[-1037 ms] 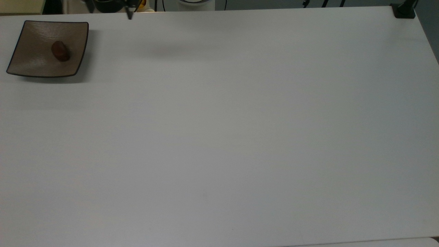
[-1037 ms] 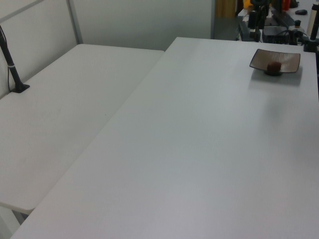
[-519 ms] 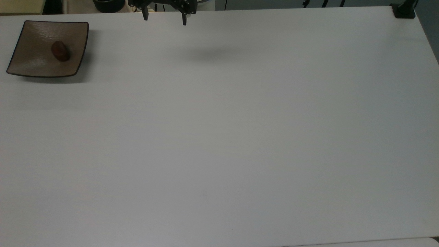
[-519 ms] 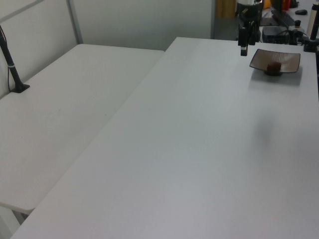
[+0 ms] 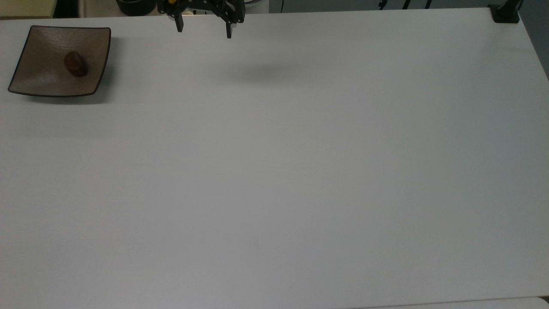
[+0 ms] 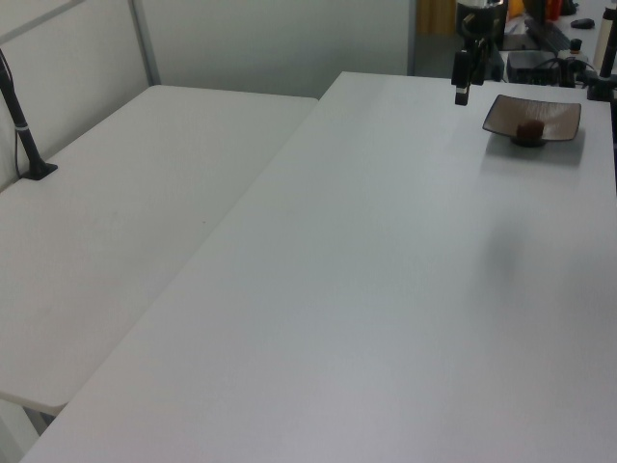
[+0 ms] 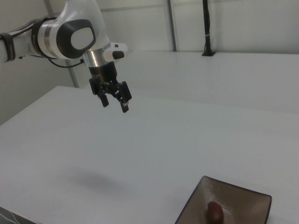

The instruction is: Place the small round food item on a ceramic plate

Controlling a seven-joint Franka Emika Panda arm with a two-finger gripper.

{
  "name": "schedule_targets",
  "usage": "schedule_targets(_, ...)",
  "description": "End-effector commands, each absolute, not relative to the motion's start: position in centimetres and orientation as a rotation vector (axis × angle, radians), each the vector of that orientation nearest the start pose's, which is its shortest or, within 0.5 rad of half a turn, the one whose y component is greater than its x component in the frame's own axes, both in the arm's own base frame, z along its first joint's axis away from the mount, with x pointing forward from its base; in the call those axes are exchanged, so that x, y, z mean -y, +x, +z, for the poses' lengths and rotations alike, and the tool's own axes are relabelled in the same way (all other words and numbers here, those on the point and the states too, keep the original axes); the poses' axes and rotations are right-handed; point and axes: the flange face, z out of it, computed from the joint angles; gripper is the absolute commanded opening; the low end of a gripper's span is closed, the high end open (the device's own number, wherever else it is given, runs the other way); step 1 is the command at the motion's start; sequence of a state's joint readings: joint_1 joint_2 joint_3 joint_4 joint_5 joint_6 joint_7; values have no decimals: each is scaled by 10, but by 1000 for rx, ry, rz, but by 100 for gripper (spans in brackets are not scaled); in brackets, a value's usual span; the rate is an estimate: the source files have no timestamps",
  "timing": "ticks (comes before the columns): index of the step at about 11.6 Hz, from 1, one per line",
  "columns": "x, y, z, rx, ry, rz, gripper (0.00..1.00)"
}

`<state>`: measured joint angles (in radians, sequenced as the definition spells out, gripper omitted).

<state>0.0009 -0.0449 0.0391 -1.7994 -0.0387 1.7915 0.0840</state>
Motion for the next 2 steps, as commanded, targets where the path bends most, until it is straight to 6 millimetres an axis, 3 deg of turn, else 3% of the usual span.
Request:
schedule_targets(1, -13, 550, 558, -85, -3177, -92, 100)
schedule_targets(2, -13, 551, 557, -82, -3180, -92, 100)
